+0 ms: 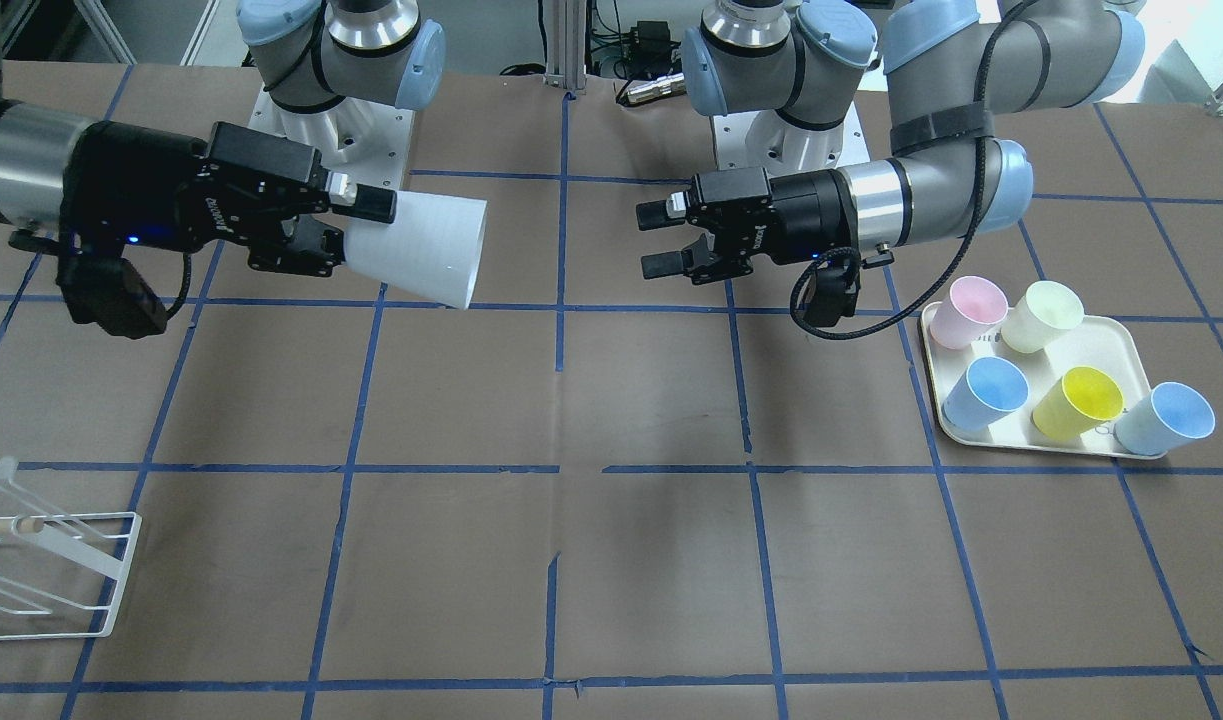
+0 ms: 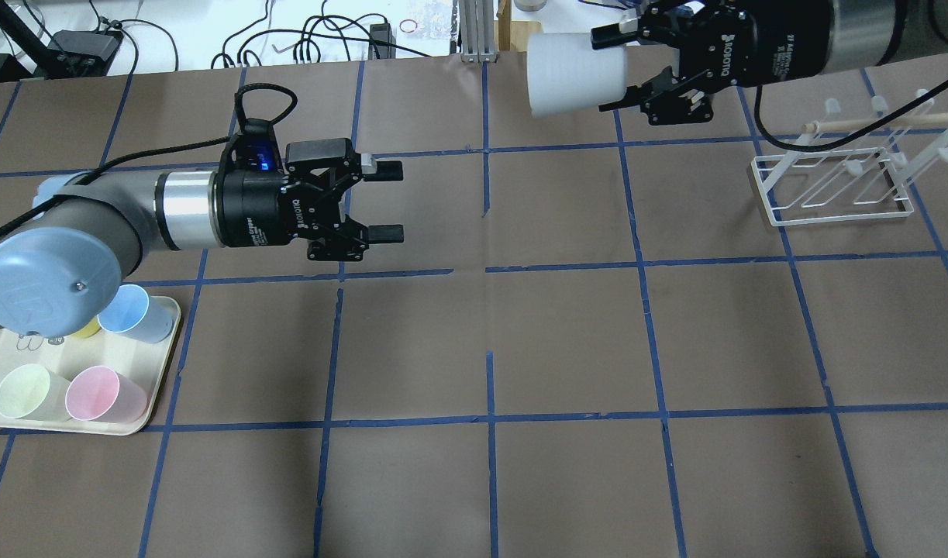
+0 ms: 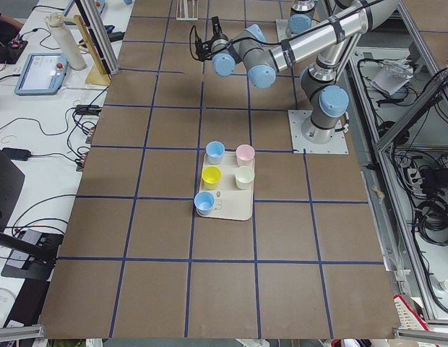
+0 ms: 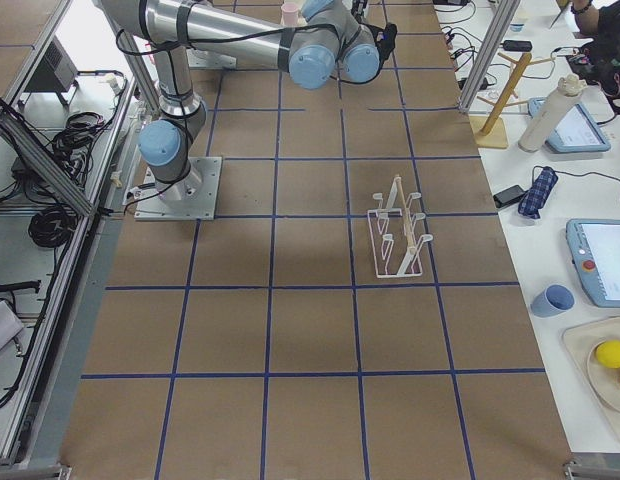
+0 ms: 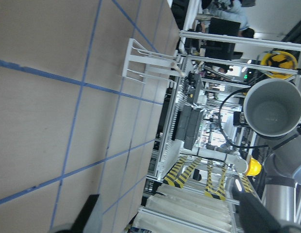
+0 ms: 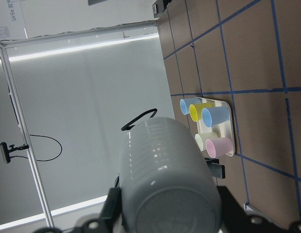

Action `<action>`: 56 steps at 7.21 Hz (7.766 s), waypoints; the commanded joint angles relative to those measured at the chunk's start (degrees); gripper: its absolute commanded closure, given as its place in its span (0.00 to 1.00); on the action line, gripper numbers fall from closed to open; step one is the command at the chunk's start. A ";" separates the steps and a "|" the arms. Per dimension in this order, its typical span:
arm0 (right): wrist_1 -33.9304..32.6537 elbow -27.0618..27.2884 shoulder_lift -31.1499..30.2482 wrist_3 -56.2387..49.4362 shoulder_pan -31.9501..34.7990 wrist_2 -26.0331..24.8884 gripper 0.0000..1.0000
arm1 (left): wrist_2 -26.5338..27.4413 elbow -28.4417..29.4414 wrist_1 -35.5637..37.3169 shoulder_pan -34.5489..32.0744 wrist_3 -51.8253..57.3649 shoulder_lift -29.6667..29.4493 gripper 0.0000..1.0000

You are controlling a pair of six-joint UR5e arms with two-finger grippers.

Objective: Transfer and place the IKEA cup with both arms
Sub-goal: 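Carry the white cup toward the center while the left gripper reaches toward it, then close the left gripper on the white cup and open the right gripper, then carry the white cup to the tray with the left gripper while the right gripper withdraws, then lower the white cup onto the tray and open the left gripper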

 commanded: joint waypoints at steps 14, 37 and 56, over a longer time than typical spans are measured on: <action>0.05 1.94 -1.89 -0.12 6.87 1.06 0.52 | -19.56 0.12 0.37 -7.39 -0.90 -2.48 0.59; -33.39 -0.87 -2.33 38.85 9.56 -76.89 0.00 | 78.53 8.20 5.02 44.82 31.51 11.24 1.00; -39.15 -1.93 -6.99 41.19 15.22 -71.89 0.00 | 71.14 9.78 36.85 57.03 55.09 -20.85 0.14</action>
